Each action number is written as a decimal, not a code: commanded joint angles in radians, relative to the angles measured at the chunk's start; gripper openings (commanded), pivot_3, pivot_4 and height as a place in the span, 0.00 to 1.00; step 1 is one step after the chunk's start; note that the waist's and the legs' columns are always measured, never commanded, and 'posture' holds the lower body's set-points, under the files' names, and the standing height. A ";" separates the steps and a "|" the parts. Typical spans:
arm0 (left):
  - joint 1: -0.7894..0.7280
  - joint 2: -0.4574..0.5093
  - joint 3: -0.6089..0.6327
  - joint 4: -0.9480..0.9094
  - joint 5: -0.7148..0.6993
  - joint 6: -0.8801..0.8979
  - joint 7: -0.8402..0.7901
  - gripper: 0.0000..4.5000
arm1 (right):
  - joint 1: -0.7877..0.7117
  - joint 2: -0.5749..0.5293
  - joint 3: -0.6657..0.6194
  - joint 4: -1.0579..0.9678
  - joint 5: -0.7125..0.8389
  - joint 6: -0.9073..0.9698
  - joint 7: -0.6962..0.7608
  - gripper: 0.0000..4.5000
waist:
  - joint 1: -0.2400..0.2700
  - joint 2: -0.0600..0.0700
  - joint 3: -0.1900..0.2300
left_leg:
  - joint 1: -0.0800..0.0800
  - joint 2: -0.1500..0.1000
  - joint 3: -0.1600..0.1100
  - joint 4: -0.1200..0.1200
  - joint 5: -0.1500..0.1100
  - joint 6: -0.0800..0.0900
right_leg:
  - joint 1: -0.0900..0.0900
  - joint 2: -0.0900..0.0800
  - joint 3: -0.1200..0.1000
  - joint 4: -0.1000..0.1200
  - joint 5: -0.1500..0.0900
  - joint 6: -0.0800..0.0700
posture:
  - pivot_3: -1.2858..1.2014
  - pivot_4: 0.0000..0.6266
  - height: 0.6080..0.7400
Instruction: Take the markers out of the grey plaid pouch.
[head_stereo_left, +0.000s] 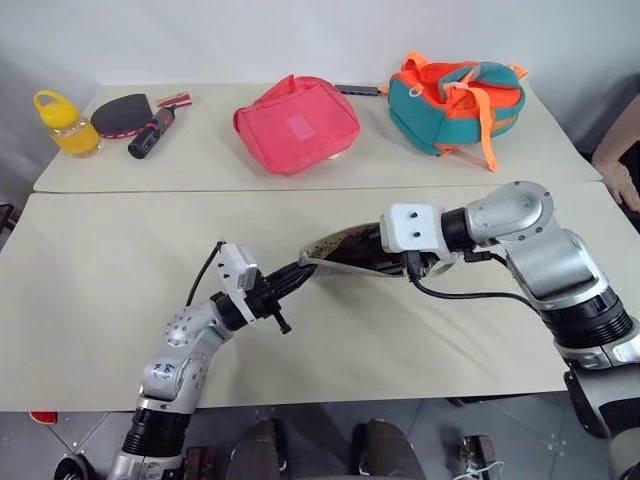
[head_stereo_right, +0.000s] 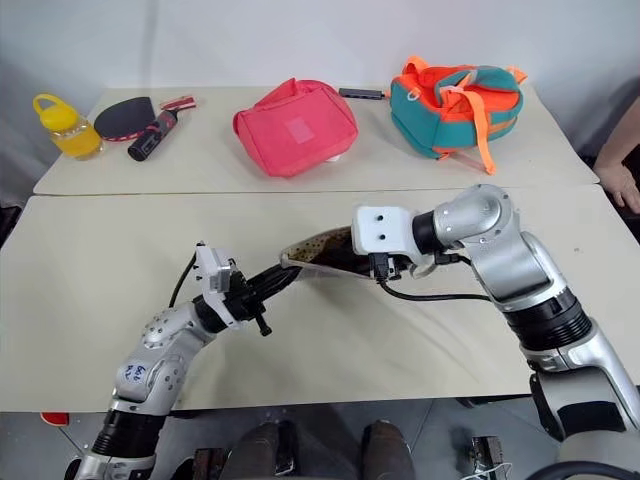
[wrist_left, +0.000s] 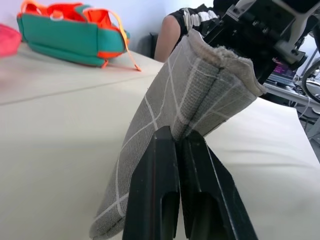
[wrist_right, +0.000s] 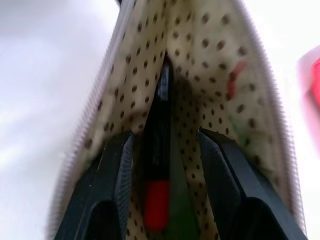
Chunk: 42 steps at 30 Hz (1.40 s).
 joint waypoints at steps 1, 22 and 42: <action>0.004 0.004 -0.022 -0.049 0.025 0.011 0.012 0.00 | -0.013 -0.021 0.023 0.044 -0.072 -0.062 -0.015 0.46 | 0.001 0.000 0.000 | 0.000 0.000 0.000 0.000 0.000 0.000 | 0.000 0.000 0.000 0.000 0.000 0.000 | 0.52 0.24 1.00; -0.001 -0.014 -0.032 -0.092 0.042 0.050 0.047 0.00 | 0.033 0.072 0.037 0.113 -0.198 -0.231 -0.127 0.12 | -0.001 0.000 0.000 | 0.000 0.000 0.000 0.000 0.000 0.000 | 0.000 0.000 0.000 0.000 0.000 0.000 | 0.52 0.24 1.00; -0.015 0.057 0.082 -0.009 0.087 -0.060 0.036 0.00 | 0.059 -0.076 -0.218 -0.042 0.168 -0.012 0.039 0.01 | 0.000 0.000 0.000 | 0.000 0.000 -0.001 0.000 0.000 0.000 | 0.001 0.000 0.000 -0.001 0.000 0.000 | 0.52 0.24 1.00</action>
